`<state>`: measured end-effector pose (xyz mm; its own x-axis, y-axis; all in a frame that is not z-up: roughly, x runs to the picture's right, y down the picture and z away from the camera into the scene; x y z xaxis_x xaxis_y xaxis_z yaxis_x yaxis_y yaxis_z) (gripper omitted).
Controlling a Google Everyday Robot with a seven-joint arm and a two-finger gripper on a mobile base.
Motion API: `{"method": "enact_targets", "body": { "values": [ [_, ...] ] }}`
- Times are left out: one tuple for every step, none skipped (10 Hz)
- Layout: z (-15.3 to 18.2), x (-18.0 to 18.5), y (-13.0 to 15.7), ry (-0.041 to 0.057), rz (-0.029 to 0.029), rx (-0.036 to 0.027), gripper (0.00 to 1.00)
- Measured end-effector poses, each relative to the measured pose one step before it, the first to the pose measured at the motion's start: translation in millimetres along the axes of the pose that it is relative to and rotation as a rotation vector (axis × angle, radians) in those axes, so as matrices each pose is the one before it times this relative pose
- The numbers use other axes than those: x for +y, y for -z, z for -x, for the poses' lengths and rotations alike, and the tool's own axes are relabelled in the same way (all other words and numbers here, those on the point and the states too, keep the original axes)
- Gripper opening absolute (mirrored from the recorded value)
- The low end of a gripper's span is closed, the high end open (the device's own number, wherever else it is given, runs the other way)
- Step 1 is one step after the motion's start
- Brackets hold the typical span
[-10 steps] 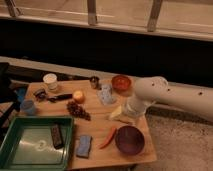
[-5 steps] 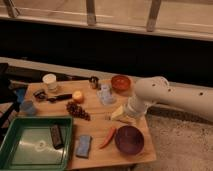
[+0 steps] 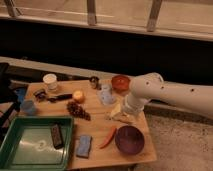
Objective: Place fork in purple bowl
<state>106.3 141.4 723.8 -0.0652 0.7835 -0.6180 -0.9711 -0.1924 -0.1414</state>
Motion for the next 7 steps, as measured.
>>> {"method": "enact_targets", "body": {
  "values": [
    [4.51,1.07,0.17,0.03217,0.0211,-0.04319,0.8],
    [3.08,-4.35,0.11,0.01109,0.027,-0.05209,0.8],
    [2.09,-2.11,0.82,0.00493,0.01816,-0.03423,0.8],
    [1.98,1.22,0.34,0.00726,0.01108,-0.02032,0.8],
    [0.35,0.51,0.09,0.00108,0.0022,-0.00284,0.8],
    [-0.3,-0.68,0.21,-0.00126,-0.00064,0.0007,0.8],
    [0.5,-0.87,-2.0,0.00634,-0.01071,0.00577,0.8]
  ]
}}
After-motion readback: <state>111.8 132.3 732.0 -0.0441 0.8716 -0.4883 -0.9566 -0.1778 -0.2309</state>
